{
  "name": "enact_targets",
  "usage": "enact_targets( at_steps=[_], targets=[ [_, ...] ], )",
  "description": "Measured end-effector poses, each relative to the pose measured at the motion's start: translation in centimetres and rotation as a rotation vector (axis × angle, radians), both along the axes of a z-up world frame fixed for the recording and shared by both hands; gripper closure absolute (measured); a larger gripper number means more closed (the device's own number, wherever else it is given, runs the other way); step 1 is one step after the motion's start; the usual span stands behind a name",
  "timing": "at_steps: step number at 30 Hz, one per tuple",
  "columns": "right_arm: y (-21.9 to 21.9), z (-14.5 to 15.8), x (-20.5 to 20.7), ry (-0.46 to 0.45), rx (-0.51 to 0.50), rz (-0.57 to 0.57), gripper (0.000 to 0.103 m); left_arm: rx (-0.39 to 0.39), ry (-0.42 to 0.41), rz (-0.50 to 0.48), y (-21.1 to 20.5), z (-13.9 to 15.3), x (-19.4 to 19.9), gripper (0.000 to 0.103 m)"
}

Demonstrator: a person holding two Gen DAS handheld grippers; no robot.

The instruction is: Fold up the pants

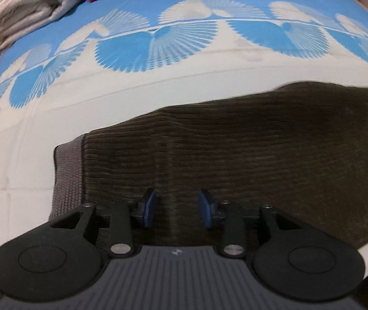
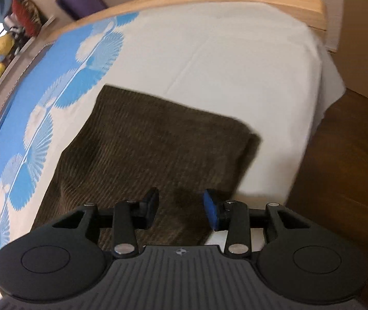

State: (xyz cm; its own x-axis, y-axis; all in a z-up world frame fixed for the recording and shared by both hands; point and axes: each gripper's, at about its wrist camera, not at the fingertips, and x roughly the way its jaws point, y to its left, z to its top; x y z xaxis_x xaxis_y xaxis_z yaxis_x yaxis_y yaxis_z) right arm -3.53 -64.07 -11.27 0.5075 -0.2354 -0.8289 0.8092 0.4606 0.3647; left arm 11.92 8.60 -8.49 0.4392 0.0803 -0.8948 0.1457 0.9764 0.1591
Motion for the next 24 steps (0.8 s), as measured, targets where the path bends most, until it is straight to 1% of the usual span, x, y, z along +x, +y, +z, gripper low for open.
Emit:
enact_targets(
  at_steps=[2,4,5,7,10,12,14,15,16,17,18,19,20,21,24],
  targets=[
    [-0.3,0.1,-0.9,0.046,-0.037,-0.072,0.049,0.005,-0.003,-0.027,-1.0,0.0,-0.8,0.061],
    [-0.9,0.1,-1.6,0.060,-0.043,-0.147,0.049,0.004,-0.010,-0.049,-1.8,0.0,-1.3,0.061],
    [-1.3,-0.3,-2.0,0.042,-0.027,-0.168,0.049,0.003,-0.013,-0.060,-2.1,0.0,-1.4,0.061],
    [-1.8,-1.0,-2.0,0.025,0.019,-0.164,0.048,0.010,-0.015,-0.074,-2.6,-0.2,-1.6,0.061],
    [-2.0,-2.3,-1.0,0.036,0.062,-0.149,0.045,0.018,-0.012,-0.092,-3.1,-0.4,-1.6,0.061],
    [-1.9,-2.6,-0.6,0.036,0.058,-0.148,0.034,0.017,-0.014,-0.098,-3.3,-0.4,-1.3,0.061],
    [-1.7,-2.7,0.2,0.047,0.039,-0.134,0.028,0.013,-0.019,-0.099,-3.3,-0.3,-1.1,0.061],
    [-1.3,-2.7,0.7,0.063,0.027,-0.124,0.027,0.010,-0.020,-0.098,-3.3,-0.2,-1.0,0.061],
    [-1.1,-2.6,1.1,0.079,0.012,-0.119,0.029,0.007,-0.022,-0.097,-3.4,-0.2,-0.8,0.061],
    [-0.9,-2.4,1.3,0.080,-0.001,-0.115,0.041,0.005,-0.023,-0.095,-3.4,-0.2,-0.6,0.061],
    [-0.7,-2.0,1.5,0.067,-0.003,-0.108,0.060,0.003,-0.023,-0.094,-3.5,-0.2,-0.4,0.061],
    [-0.5,-1.8,1.7,0.061,-0.011,-0.104,0.068,0.002,-0.023,-0.093,-3.6,-0.2,-0.3,0.061],
    [-0.3,-1.6,1.8,0.069,-0.029,-0.107,0.082,0.001,-0.023,-0.093,-3.7,-0.2,-0.1,0.061],
    [-0.1,-1.5,2.0,0.074,-0.041,-0.105,0.086,0.001,-0.022,-0.095,-3.7,-0.2,0.0,0.061],
    [-0.1,-1.0,1.8,0.031,-0.034,-0.142,0.090,0.005,-0.025,-0.100,-3.9,-0.2,0.2,0.061]
  ],
)
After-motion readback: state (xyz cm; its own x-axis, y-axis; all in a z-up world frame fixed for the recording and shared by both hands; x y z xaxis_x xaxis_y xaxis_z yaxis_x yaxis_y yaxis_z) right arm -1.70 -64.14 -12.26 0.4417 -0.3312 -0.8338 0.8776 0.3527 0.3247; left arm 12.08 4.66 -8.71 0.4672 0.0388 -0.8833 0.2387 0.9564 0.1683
